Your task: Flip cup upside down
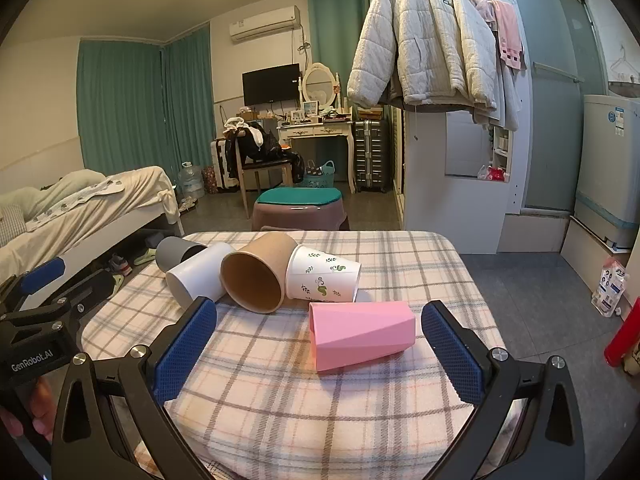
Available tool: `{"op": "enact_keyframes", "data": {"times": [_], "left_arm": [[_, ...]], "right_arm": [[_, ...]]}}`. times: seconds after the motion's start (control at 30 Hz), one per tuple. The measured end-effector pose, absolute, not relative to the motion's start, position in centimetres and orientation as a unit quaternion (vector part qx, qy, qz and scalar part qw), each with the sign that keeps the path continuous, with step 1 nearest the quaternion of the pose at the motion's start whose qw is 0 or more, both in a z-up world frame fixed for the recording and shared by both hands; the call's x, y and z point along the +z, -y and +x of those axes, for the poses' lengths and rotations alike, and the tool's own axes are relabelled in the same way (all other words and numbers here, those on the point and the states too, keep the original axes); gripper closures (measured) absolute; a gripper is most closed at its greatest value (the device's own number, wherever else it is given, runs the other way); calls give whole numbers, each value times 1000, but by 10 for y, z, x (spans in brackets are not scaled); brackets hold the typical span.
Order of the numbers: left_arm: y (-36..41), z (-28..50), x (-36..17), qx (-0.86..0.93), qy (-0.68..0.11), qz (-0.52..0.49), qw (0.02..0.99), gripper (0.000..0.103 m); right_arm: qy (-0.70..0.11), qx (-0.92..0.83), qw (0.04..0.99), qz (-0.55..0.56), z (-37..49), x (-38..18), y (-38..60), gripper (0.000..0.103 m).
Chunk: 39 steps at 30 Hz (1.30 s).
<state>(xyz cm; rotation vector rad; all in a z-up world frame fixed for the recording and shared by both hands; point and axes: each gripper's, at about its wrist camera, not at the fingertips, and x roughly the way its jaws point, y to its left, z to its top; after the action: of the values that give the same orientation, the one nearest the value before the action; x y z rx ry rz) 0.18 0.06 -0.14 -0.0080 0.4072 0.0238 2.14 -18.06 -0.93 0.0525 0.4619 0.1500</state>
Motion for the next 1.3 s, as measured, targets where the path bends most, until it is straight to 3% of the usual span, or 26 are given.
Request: {"op": "enact_keyframes", "data": {"times": [1.3], "left_arm": [[-1,2,-2,7,-202,-6,979,0]], "right_arm": [[-236,75,969,25,24,-15,180,0]]}}
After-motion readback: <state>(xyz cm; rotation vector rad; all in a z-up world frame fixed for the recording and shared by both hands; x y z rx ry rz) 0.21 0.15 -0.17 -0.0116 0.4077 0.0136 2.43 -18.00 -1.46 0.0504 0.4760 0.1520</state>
